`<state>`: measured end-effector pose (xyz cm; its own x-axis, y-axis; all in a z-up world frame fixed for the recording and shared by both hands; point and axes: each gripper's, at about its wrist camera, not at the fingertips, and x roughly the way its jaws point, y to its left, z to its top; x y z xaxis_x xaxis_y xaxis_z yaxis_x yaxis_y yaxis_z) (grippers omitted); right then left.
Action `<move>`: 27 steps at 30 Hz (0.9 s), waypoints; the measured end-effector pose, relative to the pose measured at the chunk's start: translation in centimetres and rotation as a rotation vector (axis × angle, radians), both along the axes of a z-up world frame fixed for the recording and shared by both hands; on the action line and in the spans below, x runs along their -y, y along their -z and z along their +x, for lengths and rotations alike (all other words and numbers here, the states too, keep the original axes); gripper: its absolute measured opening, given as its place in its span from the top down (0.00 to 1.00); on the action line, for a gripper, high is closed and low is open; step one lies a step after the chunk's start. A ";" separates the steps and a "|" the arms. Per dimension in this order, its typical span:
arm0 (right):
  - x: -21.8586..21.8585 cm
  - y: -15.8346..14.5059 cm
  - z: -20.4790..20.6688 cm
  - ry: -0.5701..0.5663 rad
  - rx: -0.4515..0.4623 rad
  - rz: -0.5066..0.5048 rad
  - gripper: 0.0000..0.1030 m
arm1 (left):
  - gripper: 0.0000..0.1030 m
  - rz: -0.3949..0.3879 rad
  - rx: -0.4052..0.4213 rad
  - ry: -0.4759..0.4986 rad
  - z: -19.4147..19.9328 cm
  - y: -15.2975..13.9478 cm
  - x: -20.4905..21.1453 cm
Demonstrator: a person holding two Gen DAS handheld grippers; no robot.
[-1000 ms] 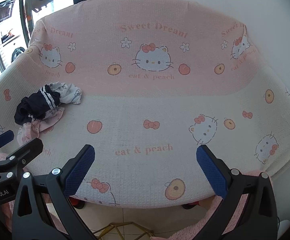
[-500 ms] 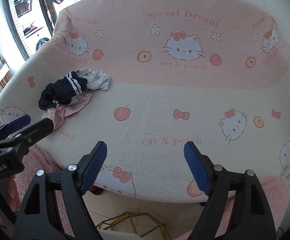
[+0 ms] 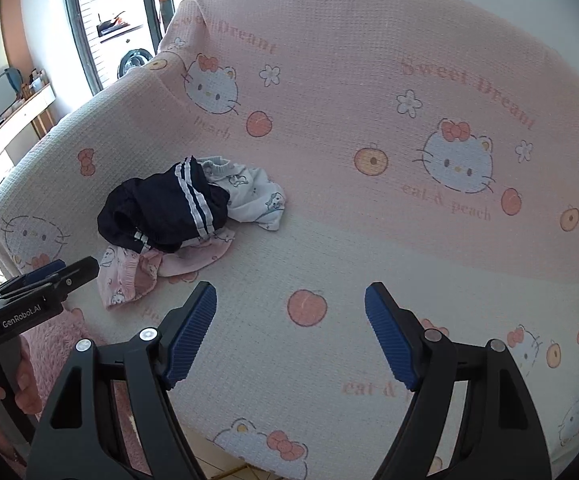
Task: Fold clothes
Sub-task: 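Move both grippers toward the navy striped shorts on the pile, then grasp the navy shorts waistband with the left gripper while the right gripper grasps another edge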
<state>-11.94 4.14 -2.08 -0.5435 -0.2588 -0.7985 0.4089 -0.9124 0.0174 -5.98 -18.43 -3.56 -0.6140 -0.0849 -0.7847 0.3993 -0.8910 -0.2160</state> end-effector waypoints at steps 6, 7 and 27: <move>5.7 3.6 -2.5 -0.095 0.038 0.036 0.24 | 0.20 -0.050 0.051 -0.098 -2.6 1.4 4.2; 6.6 4.1 -2.8 -0.108 0.039 0.043 0.24 | 0.20 -0.058 0.066 -0.113 -3.1 1.8 4.9; 17.4 15.6 -11.3 -0.234 0.111 0.162 0.63 | 0.88 -0.029 0.145 -0.081 -9.6 10.2 9.0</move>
<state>-23.26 -13.24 -17.66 -0.3908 -0.2317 -0.8909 0.6124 -0.7880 -0.0637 -15.61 -27.40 -13.73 -0.4846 -0.1536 -0.8611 0.4952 -0.8597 -0.1253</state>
